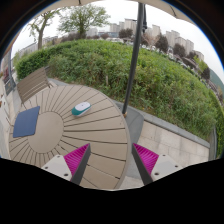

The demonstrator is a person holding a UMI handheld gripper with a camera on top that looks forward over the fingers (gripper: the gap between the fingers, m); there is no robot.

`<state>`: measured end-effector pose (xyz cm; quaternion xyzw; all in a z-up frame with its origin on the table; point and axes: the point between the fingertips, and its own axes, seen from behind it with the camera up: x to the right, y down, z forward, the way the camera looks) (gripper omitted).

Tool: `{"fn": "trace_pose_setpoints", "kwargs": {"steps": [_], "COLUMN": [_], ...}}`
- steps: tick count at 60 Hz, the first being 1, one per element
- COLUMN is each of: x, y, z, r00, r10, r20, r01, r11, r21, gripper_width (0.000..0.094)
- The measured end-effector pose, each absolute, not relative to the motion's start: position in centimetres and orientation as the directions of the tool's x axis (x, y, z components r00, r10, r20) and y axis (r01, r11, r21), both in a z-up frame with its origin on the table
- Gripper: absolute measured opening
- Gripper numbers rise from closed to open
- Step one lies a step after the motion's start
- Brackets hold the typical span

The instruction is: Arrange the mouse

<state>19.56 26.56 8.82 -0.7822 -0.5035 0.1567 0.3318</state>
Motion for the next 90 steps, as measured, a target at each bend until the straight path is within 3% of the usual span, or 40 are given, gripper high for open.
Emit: {"fn": "trace_pose_setpoints", "kwargs": {"steps": [47, 90], "x": [8.0, -5.8], "y": [15.7, 19.8], "z": [6.0, -0.6], "r00": [0.164, 0.191], "r10": [0.985, 0.981], "r20": [0.056, 0.047], "r01": [0.693, 0.578], "r11": [-0.075, -0.073], "r21": [-0.717, -0.812], "gripper_width": [0.0856, 0.0854]}}
